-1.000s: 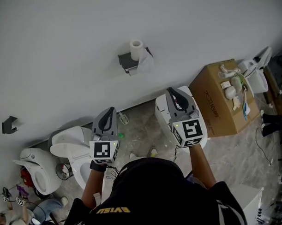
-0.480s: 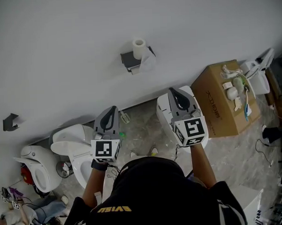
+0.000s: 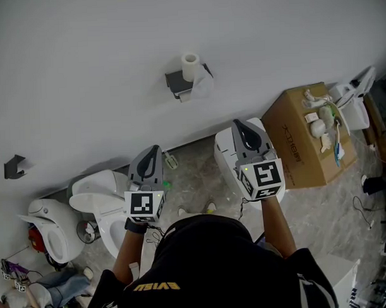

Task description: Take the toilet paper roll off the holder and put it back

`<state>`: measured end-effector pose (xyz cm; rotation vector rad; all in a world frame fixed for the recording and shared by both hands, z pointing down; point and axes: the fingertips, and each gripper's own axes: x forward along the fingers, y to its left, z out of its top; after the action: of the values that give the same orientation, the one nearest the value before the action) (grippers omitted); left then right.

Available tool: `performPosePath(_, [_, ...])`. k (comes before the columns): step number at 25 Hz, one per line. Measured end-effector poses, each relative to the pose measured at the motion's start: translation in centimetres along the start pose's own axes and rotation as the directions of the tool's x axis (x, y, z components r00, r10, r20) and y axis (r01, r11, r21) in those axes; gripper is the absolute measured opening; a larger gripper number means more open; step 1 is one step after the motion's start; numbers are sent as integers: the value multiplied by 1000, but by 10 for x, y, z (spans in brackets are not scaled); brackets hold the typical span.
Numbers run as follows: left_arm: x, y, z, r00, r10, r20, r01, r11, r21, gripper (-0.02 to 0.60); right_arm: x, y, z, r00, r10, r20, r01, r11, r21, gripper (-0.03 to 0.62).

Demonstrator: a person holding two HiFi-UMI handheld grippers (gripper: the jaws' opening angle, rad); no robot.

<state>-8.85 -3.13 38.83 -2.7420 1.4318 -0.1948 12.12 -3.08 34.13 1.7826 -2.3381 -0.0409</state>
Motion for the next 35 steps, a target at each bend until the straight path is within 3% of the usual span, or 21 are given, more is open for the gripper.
performPosePath(27, [-1,3,-9,1000,3,-5,-3,1000,-21,11,-1,-4,-8,999,19,-49,-19,1000,6,-8])
performPosePath(35, [-13,13,-27,999,37,-23,-38,998,-47,11,-2,-10,6,998,67,8,-67,998,-1,-8])
